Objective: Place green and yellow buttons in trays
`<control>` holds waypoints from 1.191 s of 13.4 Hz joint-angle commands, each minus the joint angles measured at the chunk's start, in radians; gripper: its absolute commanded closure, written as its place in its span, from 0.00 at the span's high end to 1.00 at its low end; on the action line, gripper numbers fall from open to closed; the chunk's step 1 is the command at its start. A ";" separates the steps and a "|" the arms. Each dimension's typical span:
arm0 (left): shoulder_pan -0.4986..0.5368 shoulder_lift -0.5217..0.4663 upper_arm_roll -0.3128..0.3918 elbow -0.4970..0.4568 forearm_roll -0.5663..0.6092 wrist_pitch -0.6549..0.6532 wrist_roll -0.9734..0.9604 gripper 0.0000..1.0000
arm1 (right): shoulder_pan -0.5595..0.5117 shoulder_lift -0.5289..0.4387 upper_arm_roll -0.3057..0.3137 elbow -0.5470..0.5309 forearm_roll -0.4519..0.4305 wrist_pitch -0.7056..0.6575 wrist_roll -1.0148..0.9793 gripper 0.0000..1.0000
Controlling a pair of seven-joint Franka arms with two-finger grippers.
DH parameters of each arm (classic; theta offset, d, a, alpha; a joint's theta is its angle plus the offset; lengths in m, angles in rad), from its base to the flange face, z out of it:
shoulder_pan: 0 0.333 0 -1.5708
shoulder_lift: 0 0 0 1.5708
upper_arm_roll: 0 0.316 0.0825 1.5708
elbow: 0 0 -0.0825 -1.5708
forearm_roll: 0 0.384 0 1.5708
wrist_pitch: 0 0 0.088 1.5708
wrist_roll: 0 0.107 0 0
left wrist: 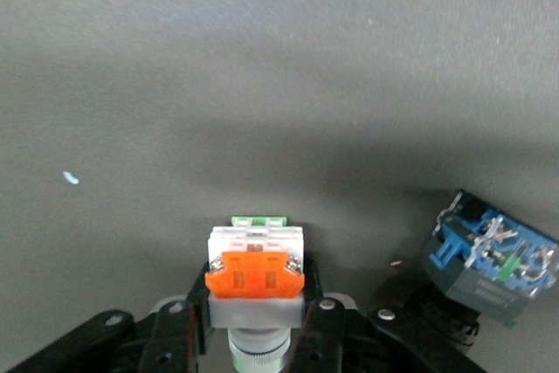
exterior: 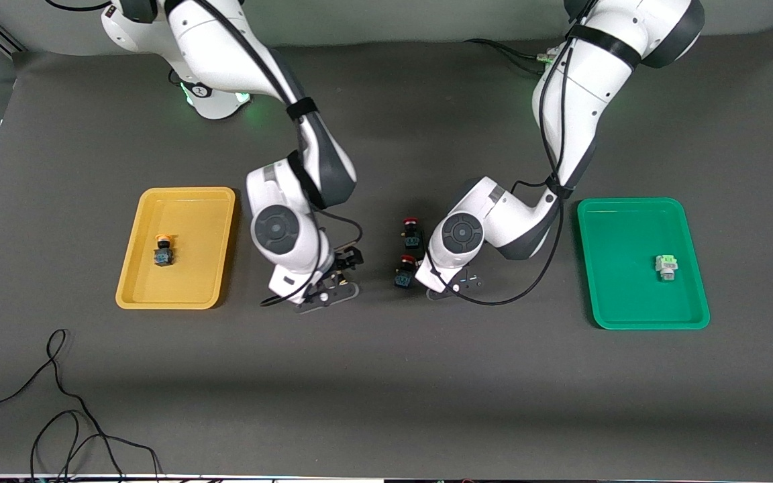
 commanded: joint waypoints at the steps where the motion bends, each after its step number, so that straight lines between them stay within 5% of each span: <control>1: 0.005 -0.117 0.016 0.021 0.011 -0.174 -0.017 0.00 | 0.012 0.048 -0.006 -0.010 -0.029 0.088 0.038 1.00; 6: 0.107 -0.271 0.008 0.248 -0.062 -0.736 0.180 0.00 | 0.049 0.085 -0.003 -0.140 -0.028 0.334 0.037 1.00; 8: 0.205 -0.307 0.009 0.278 -0.056 -0.853 0.349 0.00 | 0.051 0.095 0.000 -0.153 -0.024 0.366 0.035 1.00; 9: 0.268 -0.323 0.013 0.273 -0.053 -0.876 0.453 0.00 | 0.051 0.097 0.000 -0.154 -0.021 0.371 0.037 0.90; 11: 0.380 -0.340 0.014 0.250 -0.022 -0.901 0.652 0.00 | 0.051 0.097 0.000 -0.154 -0.021 0.371 0.035 0.38; 12: 0.428 -0.352 0.014 0.227 -0.006 -0.892 0.751 0.00 | 0.051 0.097 0.000 -0.154 -0.021 0.370 0.037 0.21; 13: 0.466 -0.354 0.014 0.203 0.008 -0.876 0.821 0.00 | 0.051 0.095 0.000 -0.154 -0.021 0.367 0.040 0.13; 16: 0.563 -0.366 0.014 0.086 0.037 -0.750 0.940 0.00 | 0.051 0.072 -0.001 -0.147 -0.018 0.347 0.049 0.11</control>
